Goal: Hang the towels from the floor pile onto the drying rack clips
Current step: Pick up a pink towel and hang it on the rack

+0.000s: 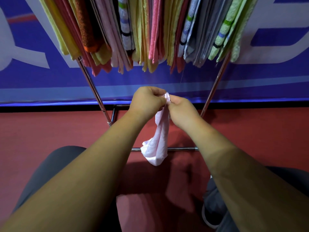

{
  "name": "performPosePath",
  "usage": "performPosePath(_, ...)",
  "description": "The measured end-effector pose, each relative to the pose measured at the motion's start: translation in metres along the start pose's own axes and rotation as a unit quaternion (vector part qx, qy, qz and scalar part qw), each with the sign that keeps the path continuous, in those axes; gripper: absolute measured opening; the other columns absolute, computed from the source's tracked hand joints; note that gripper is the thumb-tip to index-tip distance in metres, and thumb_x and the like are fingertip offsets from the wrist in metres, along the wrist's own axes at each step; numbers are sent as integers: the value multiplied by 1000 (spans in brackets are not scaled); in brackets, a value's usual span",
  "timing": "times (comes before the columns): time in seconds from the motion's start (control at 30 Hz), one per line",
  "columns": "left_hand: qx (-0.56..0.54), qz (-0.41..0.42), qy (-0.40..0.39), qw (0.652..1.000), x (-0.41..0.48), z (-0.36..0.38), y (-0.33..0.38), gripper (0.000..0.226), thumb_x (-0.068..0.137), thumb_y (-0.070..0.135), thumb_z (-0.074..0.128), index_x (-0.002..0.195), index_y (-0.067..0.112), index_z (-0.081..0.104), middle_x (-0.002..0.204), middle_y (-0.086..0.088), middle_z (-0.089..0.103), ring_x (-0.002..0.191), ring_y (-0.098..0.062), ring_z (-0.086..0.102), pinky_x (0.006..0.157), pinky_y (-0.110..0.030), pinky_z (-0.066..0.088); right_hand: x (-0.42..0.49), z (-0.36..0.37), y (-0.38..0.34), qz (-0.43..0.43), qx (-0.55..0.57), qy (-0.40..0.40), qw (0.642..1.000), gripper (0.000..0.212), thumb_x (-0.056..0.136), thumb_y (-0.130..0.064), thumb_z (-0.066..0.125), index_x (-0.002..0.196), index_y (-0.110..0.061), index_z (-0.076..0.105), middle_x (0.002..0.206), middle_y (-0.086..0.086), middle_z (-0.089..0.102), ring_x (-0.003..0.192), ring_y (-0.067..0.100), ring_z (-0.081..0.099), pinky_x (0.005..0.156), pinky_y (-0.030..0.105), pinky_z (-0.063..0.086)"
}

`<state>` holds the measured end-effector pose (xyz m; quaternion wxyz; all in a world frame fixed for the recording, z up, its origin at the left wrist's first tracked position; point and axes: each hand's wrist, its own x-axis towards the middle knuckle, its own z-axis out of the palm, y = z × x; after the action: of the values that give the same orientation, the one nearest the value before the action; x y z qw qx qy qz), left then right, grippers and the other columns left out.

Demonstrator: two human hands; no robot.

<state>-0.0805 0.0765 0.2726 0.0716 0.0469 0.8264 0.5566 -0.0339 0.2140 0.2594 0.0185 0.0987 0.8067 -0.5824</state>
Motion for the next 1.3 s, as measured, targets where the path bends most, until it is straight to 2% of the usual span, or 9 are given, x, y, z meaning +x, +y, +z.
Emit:
performPosePath(0.33,89,46,-12,995,-9,-10,10,16,88,21,82,103,24,86,85,5,82,83,-14,78,90,-38,63,-1,1,1,10,-2,-5,1000,27,107,-28,52,106,-27,79,94,-7,80,93,10,72,83,29,54)
performPosePath(0.43,116,59,-31,991,-12,-14,15,21,89,20,83,109,21,85,93,8,82,83,-11,78,90,-35,62,-2,-3,0,9,-21,-17,1000,29,102,-14,50,100,-25,77,78,-13,74,72,-2,64,66,18,47)
performPosePath(0.5,128,64,-49,989,-13,-15,17,23,90,18,81,112,22,84,98,10,81,85,-9,77,91,-33,61,-3,-4,-1,7,-43,-21,999,29,98,-10,51,103,-22,76,81,-10,73,69,1,60,62,19,42)
performPosePath(0.67,173,81,-83,978,-14,-19,22,44,96,23,66,140,27,68,116,11,78,112,-3,69,103,-25,52,0,-5,4,-11,-55,-11,998,19,102,-26,58,102,-15,74,95,8,78,80,12,65,72,32,50)
performPosePath(0.77,166,75,-69,981,-13,-23,24,51,93,25,60,144,26,62,110,10,78,112,-6,70,104,-33,54,2,-8,3,-33,-47,-15,998,22,106,-32,60,103,-20,78,91,1,80,81,10,69,71,28,52)
performPosePath(0.97,104,45,-29,993,-10,-28,22,45,87,22,55,130,25,67,93,7,80,93,-7,75,94,-37,61,-1,-9,-7,-50,-70,-29,996,25,110,-34,55,108,-27,79,96,-8,79,92,6,71,76,25,50)
performPosePath(1.13,123,28,-15,992,-4,-39,15,51,88,10,62,135,30,64,103,-1,67,77,-7,66,64,-13,48,-4,-14,-16,-74,-44,-31,996,22,109,-30,54,110,-30,76,94,-17,77,87,-8,65,76,18,45)
performPosePath(1.2,108,-31,-53,992,-1,-46,7,51,83,10,69,130,30,67,110,-2,65,89,-12,69,73,-17,53,-5,-15,-20,-78,-7,-32,996,24,108,-25,55,102,-29,77,84,-22,76,79,-10,65,77,20,47)
performPosePath(1.3,10,-92,-145,985,-3,-52,-3,43,69,14,77,112,19,75,111,-11,79,114,-29,72,106,-48,56,-6,-16,-24,-59,115,-49,990,25,105,-20,57,106,-19,82,102,-1,83,102,15,77,97,37,58)
